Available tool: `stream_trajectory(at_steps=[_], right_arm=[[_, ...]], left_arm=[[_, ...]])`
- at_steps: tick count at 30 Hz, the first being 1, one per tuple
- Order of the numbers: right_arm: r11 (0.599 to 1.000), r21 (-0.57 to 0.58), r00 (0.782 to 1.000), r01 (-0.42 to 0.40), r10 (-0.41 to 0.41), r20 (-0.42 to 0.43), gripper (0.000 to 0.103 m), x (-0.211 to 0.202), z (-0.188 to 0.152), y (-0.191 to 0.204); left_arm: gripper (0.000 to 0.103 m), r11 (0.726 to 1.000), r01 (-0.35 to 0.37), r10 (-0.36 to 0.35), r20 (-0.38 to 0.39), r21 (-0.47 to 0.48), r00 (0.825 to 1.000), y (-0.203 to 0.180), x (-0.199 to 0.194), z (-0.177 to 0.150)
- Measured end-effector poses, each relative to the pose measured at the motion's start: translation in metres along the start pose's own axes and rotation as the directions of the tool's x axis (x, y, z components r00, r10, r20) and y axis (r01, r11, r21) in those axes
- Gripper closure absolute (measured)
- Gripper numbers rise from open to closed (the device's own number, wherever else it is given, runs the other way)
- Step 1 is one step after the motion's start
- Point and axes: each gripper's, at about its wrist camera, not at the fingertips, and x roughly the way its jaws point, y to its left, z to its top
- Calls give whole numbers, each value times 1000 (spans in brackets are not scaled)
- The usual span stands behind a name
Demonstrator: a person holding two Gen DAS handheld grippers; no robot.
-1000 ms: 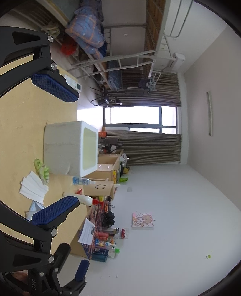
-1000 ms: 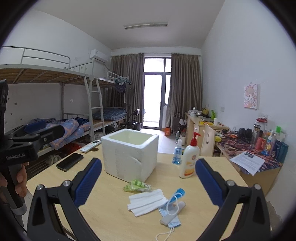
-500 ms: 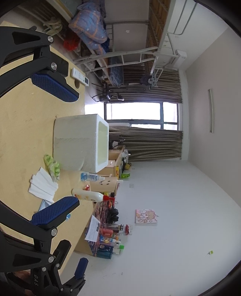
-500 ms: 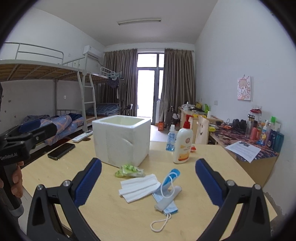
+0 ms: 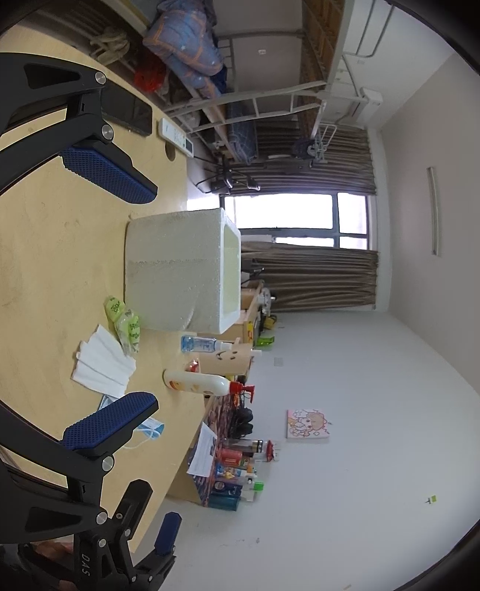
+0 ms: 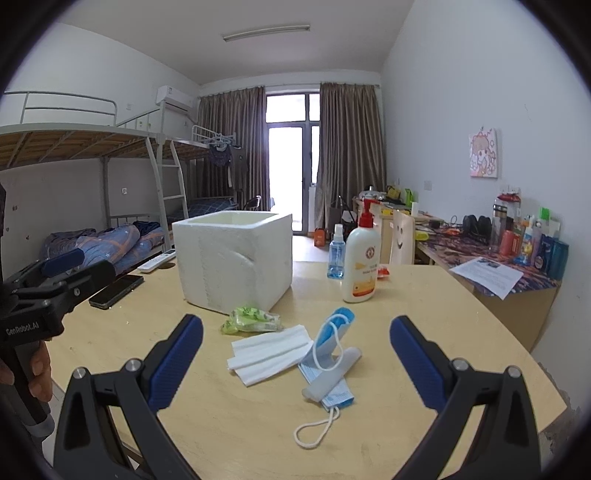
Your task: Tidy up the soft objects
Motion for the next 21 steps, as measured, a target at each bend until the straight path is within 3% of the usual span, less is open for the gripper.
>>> stream_trajectory(at_steps=[13,21], right_arm=[[999,34,997,0,3,-73,1,25,-6,-16],[999,47,992,-7,13,-127,1,44,-8,-27]], left_arm=[[1,1000,25,-24,-85,5,996,0,42,-1],[1,997,77,-79,-195,-18,977,-1,83,-5]])
